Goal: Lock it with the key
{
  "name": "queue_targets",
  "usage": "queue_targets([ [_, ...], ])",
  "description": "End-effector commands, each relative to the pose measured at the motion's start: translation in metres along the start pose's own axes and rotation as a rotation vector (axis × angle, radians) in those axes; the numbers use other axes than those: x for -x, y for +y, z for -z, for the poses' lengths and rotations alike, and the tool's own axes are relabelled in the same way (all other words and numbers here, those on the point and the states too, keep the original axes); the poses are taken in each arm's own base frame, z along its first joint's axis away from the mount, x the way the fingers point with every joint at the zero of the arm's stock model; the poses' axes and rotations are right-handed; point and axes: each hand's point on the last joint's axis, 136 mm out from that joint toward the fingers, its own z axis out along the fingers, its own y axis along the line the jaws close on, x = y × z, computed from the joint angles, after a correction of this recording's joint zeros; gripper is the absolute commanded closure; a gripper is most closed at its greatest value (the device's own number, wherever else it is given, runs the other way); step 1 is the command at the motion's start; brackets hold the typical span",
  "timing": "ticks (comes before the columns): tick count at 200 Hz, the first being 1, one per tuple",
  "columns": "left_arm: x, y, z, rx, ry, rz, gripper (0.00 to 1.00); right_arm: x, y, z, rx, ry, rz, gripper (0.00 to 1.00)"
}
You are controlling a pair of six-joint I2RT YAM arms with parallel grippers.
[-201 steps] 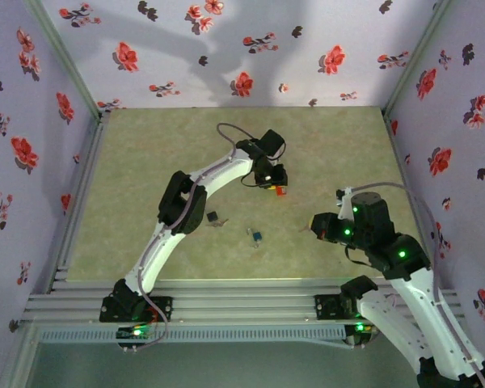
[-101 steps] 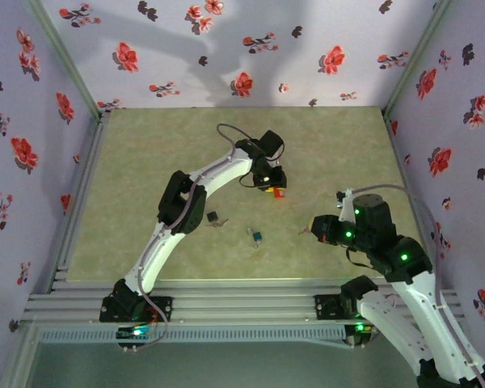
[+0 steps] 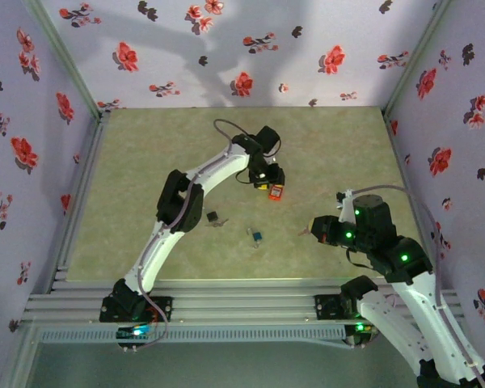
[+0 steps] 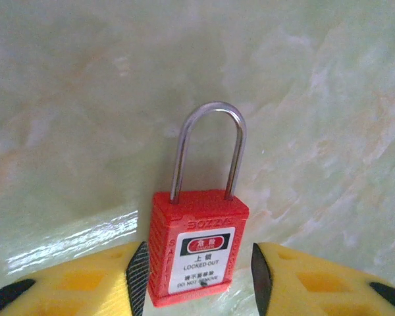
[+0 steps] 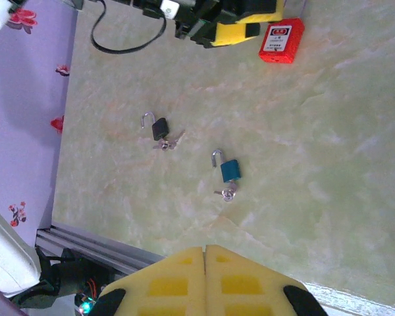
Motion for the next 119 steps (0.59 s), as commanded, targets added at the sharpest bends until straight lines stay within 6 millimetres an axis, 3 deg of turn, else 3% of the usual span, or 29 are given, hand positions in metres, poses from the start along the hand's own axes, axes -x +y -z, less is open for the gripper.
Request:
queue_targets([
  [1, 0.006, 0.013, 0.016, 0.039, 0.000, -0.010, 0.50, -0.006, -0.007, -0.006, -0.016, 0.028, -0.007, 1.00],
  [34, 0.010, 0.019, 0.054, 0.075, -0.034, -0.027, 0.45, -0.010, -0.016, -0.019, -0.052, 0.081, -0.001, 1.00],
  [60, 0.009, 0.023, 0.105, 0.136, -0.108, -0.076, 0.35, -0.005, -0.024, -0.032, -0.108, 0.109, 0.009, 1.00],
  [105, -0.021, 0.043, 0.189, 0.246, -0.248, -0.154, 0.18, 0.012, -0.031, -0.057, -0.180, 0.150, 0.006, 1.00],
  [119, -0.031, 0.055, 0.211, 0.284, -0.306, -0.173, 0.03, 0.017, -0.035, -0.065, -0.213, 0.165, 0.006, 1.00],
])
